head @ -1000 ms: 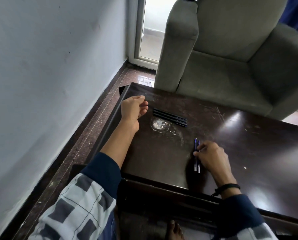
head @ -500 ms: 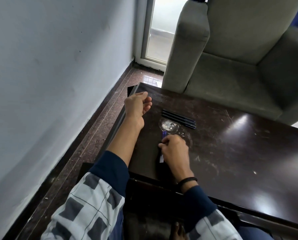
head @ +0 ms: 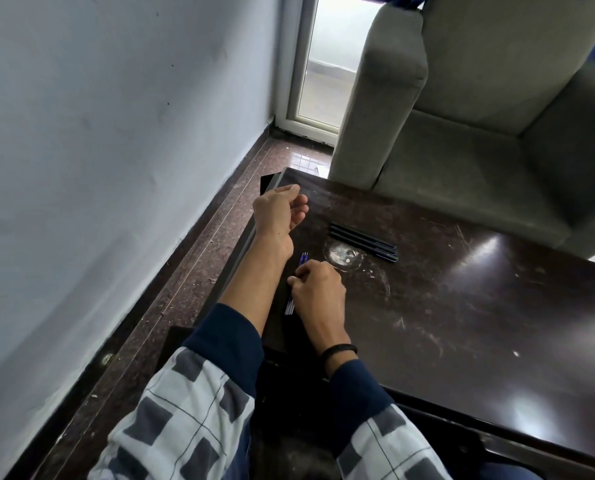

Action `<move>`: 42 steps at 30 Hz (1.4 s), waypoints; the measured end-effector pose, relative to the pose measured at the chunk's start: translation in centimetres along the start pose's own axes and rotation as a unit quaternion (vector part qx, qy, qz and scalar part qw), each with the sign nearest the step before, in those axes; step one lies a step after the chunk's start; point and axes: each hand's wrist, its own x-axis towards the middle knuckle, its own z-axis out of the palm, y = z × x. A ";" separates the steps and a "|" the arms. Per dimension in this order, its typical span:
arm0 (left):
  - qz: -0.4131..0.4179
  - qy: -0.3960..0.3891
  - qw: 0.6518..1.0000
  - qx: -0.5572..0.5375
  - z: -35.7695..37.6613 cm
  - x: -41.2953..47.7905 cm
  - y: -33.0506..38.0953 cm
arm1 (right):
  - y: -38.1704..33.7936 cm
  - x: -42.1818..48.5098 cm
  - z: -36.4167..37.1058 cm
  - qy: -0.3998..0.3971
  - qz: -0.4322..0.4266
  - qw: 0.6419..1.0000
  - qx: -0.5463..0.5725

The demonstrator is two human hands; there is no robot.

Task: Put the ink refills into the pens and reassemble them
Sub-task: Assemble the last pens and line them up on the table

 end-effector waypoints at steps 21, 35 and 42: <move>-0.006 0.037 0.999 -0.003 -0.6 0.7 0.4 | 5.3 9.3 -8.7 -0.005 -0.034 0.995 -0.098; 0.004 0.023 1.000 -0.007 -0.4 0.4 0.3 | 7.0 12.5 -8.4 -0.096 -0.074 0.970 -0.209; 0.004 0.022 1.000 -0.002 -0.4 0.4 0.1 | 9.0 12.7 -9.3 -0.109 -0.103 0.974 -0.172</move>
